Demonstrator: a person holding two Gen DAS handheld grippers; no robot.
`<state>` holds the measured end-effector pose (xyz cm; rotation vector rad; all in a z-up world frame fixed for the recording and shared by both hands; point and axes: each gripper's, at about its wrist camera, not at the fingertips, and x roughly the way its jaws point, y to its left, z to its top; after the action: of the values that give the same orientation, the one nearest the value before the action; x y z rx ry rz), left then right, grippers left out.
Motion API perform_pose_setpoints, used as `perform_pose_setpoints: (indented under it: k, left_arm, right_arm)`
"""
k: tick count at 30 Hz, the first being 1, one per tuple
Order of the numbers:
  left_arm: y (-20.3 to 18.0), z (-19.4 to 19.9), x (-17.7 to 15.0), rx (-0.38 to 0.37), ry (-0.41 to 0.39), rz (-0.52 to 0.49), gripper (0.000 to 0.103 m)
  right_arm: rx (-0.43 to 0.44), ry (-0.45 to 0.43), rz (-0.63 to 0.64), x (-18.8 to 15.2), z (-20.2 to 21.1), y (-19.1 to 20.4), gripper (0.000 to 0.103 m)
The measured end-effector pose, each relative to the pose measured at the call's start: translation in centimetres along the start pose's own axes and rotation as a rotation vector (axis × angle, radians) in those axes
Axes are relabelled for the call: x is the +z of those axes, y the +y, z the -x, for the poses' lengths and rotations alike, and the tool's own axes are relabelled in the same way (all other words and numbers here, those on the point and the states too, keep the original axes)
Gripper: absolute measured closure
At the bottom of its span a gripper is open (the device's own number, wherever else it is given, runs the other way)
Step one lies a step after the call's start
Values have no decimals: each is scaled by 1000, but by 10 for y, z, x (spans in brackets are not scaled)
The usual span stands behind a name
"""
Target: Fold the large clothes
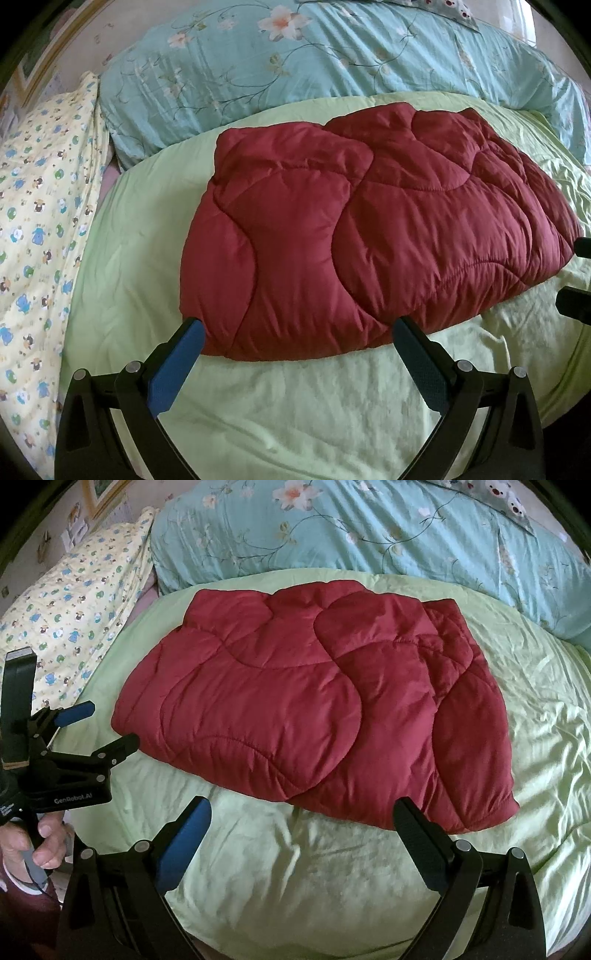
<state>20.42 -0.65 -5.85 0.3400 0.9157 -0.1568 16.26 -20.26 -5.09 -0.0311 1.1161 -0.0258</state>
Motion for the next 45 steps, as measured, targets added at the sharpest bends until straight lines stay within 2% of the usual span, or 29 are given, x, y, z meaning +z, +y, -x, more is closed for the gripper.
perform_pose_setpoints:
  k: [45]
  left_arm:
    - [-5,3,9,-6,-17,9,0]
  right_arm:
    - [7,-24,26,13,7,4,3]
